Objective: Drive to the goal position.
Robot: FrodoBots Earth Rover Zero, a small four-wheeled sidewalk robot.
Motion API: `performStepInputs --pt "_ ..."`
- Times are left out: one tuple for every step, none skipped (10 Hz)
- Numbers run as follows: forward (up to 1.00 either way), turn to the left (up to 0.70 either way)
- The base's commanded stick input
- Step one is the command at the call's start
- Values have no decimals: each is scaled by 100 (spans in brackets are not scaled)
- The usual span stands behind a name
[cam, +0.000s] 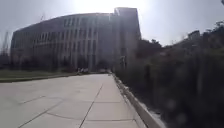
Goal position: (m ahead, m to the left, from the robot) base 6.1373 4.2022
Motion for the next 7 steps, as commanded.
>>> performStepInputs --pt "100 0" --pt "100 0" --pt "100 0" --pt "100 0" --pt "100 0" --pt "100 0" --pt "100 0"
